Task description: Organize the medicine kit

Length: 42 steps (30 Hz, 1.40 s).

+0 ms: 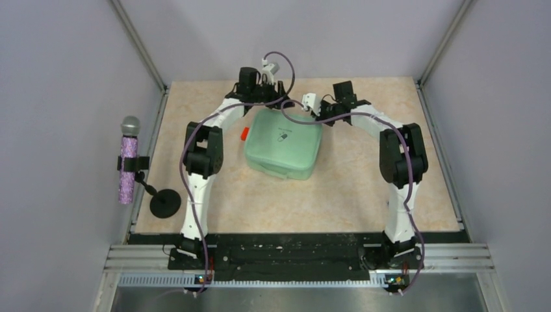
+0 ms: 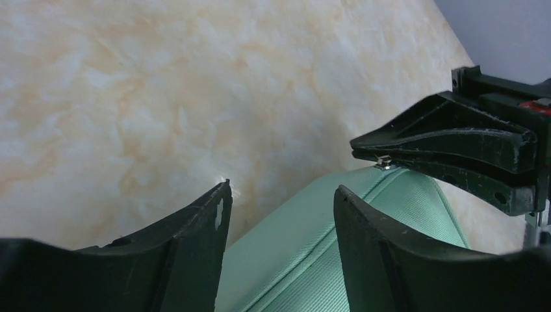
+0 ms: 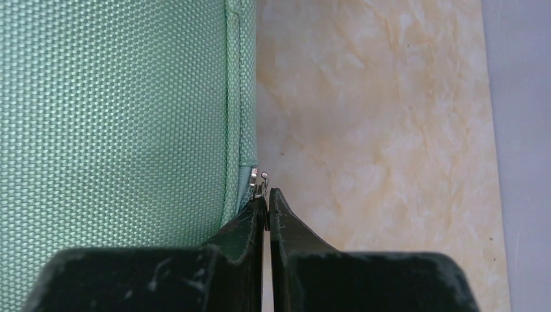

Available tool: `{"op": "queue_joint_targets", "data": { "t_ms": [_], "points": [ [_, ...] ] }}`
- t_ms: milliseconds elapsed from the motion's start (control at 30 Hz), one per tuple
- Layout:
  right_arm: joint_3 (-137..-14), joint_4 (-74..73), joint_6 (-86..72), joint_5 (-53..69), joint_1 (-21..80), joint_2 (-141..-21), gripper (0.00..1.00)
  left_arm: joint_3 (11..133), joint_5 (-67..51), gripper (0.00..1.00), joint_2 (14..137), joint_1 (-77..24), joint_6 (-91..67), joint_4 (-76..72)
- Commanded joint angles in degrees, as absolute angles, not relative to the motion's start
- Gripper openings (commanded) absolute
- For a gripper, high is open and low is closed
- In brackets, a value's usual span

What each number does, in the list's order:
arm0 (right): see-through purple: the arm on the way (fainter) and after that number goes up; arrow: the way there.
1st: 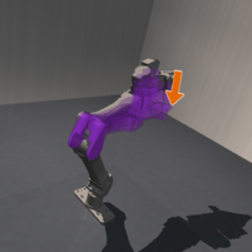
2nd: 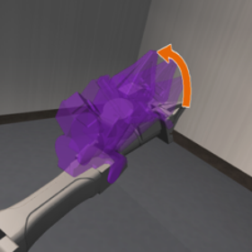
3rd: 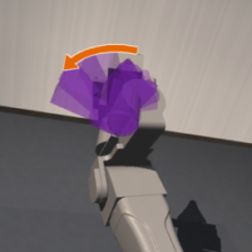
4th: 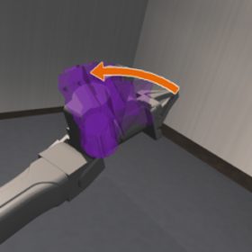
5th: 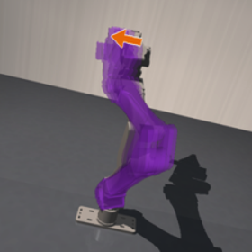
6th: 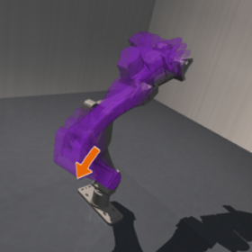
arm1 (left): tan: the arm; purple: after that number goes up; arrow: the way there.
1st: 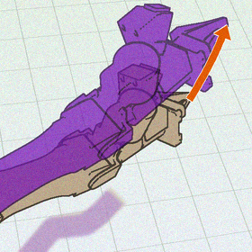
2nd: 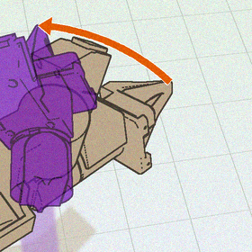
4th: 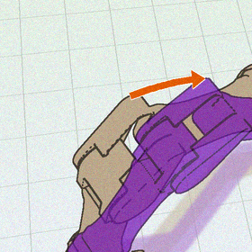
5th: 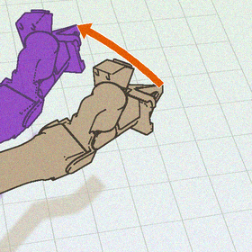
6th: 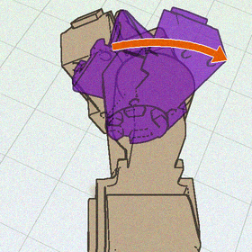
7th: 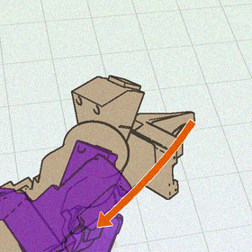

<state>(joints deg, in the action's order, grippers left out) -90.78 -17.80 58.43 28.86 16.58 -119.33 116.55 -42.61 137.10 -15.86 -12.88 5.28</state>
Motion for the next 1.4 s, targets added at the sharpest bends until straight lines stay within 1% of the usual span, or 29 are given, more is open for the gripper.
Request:
{"op": "queue_joint_targets", "data": {
  "t_ms": [0, 100, 167, 267, 333, 400, 533, 767, 867, 1033, 1167, 1200, 1300, 1367],
  "points": [
    [-92.7, -13.1, 57.2, 32.4, 18.3, -118.8, 0.00, 109.1, -47.5, 0.61, 130.3, -14.4, -15.8, 2.2],
    [-91.7, -13.0, 57.7, 33.3, 18.3, -118.0, 0.00, 96.8, -53.6, 0.55, 123.8, -12.8, -22.7, -3.5],
    [-90.6, -12.9, 58.6, 35.2, 18.3, -117.2, 0.00, 91.1, -57.0, 0.52, 119.7, -12.2, -22.1, -3.0],
    [-89.3, -13.5, 61.3, 36.9, 19.0, -115.9, 0.00, 84.3, -59.7, 0.51, 115.1, -12.1, -19.5, -1.1],
    [-88.3, -15.0, 64.6, 37.9, 19.6, -115.1, 0.00, 82.2, -59.7, 0.53, 114.1, -12.1, -19.7, -1.5],
    [-87.3, -16.5, 68.7, 38.3, 20.2, -114.1, 0.00, 83.7, -59.9, 0.57, 115.3, -12.2, -20.4, -1.5],
    [-87.1, -19.9, 75.9, 39.0, 20.6, -113.5, 0.00, 91.1, -59.6, 0.59, 121.6, -13.4, -21.0, -0.7],
    [-89.0, -21.4, 80.8, 39.3, 20.7, -113.7, 0.00, 103.0, -58.8, 0.60, 130.8, -17.2, -18.2, 0.6],
    [-89.4, -21.3, 80.7, 39.0, 20.7, -114.1, 0.00, 104.6, -61.1, 0.55, 133.4, -18.2, -19.5, 1.5],
    [-88.9, -21.3, 80.3, 38.4, 20.7, -113.8, 0.00, 104.5, -64.8, 0.49, 134.3, -18.5, -16.8, 4.8],
    [-88.3, -21.1, 79.9, 38.5, 20.7, -113.6, 0.00, 105.0, -64.4, 0.47, 135.0, -18.5, -12.1, 10.4],
    [-88.3, -21.0, 79.7, 38.3, 20.7, -113.6, 0.00, 105.4, -64.6, 0.48, 135.3, -18.6, -10.9, 11.9],
    [-88.2, -20.3, 78.9, 37.7, 20.7, -113.5, 0.00, 106.5, -63.8, 0.57, 136.1, -18.8, -5.4, 17.6],
    [-88.1, -19.9, 78.7, 37.3, 20.7, -113.5, 0.00, 105.5, -62.5, 0.60, 136.1, -18.8, -3.3, 18.5]
  ]
}}
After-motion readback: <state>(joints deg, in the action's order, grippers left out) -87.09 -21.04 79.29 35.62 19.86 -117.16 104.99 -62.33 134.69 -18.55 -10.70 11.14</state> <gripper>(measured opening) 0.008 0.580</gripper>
